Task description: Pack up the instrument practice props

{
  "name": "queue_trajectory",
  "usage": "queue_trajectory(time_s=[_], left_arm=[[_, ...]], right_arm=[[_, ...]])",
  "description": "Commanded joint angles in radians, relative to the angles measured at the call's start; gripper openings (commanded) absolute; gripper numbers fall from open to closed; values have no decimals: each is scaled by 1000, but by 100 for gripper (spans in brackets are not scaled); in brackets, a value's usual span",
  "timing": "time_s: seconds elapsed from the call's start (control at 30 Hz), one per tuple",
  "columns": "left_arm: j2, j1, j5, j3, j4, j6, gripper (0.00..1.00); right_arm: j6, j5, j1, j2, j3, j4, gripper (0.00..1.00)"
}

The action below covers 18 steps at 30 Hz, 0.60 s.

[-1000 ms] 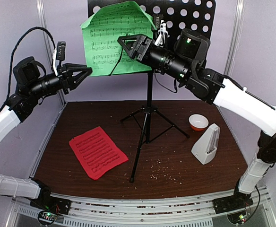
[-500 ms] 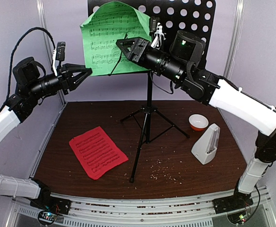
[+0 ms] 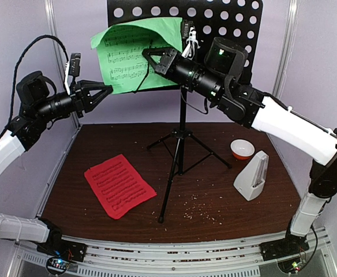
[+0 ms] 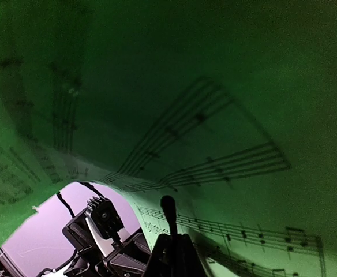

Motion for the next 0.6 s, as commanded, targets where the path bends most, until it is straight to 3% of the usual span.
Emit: queue_trajectory(time_s=[0.0,0.13,0.37,0.57], left_arm=[[-7,-7,44,-15,53,-42,21],[3,-7,63,-14,77,-63,21],[8,-7,101,-28,147,-138,0],[-11,-7,55,-47,156,-177,0]], right_arm=[[-13,16,-2,2,17,19,0],[-16,18,-3,1,16,20,0],[-25,26,-3,-1,7,25,0],[-33,30,-2,-7,-3,29,0]])
